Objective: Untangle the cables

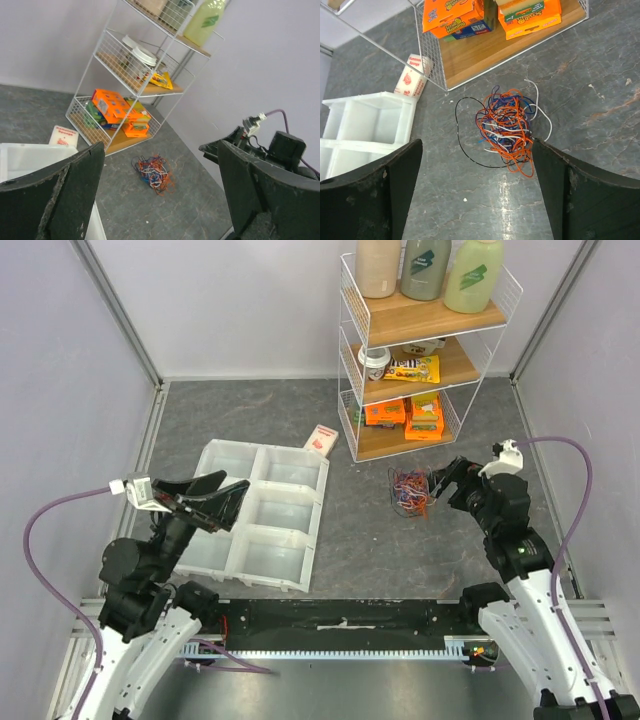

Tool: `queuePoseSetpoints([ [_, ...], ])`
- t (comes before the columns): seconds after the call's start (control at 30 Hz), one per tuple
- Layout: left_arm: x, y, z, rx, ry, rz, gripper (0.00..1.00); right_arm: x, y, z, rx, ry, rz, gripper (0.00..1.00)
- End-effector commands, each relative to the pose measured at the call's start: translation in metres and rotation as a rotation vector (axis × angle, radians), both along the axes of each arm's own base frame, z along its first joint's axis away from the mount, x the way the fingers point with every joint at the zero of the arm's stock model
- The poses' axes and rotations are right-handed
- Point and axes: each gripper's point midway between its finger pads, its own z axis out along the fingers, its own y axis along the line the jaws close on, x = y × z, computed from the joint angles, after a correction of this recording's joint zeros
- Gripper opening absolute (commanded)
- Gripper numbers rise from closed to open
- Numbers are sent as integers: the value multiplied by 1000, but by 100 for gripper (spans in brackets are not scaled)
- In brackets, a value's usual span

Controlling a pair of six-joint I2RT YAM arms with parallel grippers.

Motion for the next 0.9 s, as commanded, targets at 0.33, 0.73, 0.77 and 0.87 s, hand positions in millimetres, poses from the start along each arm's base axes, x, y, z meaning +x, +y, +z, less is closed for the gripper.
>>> queuePoseSetpoints([
  [0.33,-13,-39,-60,217,181,-249,99,16,-14,-58,-156,323,-30,98],
  [0.73,-28,-61,-85,256,268,-428,99,63,-50,-113,-404,468,-106,96],
  [0.77,-29,-61,-85,256,268,-434,99,68,-48,-116,-413,467,-89,96],
  [0.87,-30,-65,-89,256,280,-460,99,77,-37,-125,-411,455,-14,91],
])
